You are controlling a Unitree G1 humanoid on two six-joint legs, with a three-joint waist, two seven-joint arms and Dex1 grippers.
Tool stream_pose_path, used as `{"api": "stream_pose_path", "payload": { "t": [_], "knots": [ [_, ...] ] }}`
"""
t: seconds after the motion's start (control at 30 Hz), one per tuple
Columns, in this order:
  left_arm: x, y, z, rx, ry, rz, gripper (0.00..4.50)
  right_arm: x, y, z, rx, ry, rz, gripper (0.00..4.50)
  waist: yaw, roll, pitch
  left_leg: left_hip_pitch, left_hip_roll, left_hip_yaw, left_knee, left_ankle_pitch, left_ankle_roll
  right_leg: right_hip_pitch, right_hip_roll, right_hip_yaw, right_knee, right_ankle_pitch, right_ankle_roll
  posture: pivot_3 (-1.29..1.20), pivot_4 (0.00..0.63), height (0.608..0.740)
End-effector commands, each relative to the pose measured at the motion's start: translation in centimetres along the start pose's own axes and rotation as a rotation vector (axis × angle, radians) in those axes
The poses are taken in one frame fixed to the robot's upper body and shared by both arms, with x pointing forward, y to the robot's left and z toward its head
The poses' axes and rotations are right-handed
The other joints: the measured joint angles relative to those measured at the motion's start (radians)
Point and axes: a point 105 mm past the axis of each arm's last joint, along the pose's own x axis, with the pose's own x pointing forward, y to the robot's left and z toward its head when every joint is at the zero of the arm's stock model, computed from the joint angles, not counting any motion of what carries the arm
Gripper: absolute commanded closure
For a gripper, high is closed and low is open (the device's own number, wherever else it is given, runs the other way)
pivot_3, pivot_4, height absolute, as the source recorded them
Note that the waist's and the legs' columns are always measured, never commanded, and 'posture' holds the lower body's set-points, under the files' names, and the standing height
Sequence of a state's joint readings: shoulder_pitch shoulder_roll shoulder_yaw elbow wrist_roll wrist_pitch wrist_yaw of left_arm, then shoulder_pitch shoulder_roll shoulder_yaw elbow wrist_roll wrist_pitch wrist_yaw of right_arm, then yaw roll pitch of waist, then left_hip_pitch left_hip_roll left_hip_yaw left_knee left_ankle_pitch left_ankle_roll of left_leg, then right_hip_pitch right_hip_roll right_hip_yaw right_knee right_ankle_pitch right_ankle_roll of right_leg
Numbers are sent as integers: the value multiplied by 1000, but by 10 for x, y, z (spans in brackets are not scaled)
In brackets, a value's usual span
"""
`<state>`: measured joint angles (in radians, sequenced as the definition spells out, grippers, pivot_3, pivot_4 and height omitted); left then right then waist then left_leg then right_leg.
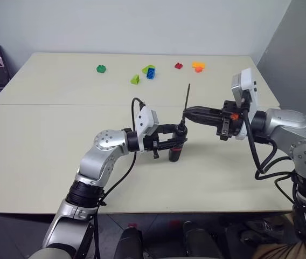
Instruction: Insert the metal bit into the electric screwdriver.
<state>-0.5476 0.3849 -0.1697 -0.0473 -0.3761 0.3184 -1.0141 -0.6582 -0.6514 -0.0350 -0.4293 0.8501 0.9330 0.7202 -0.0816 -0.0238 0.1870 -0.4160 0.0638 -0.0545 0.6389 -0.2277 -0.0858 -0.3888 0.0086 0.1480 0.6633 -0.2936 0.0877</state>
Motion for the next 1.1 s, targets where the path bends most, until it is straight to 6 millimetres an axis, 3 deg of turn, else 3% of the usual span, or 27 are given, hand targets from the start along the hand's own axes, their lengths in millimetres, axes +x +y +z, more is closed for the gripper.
{"api": "stream_pose_path", "payload": {
  "t": [0.03,1.1],
  "knots": [
    [-7,5,10,36,-19,39,2856,4,8,-13,54,38,53,4500,0,0,0,0,0,0,0,0,0,0,0,0,0,0,0,0,150,740],
    [-10,7,8,55,-7,53,2856,7,12,-15,26,104,50,4500,0,0,0,0,0,0,-1,0,0,0,0,0,0,0,0,0,150,740]
  ]
}}
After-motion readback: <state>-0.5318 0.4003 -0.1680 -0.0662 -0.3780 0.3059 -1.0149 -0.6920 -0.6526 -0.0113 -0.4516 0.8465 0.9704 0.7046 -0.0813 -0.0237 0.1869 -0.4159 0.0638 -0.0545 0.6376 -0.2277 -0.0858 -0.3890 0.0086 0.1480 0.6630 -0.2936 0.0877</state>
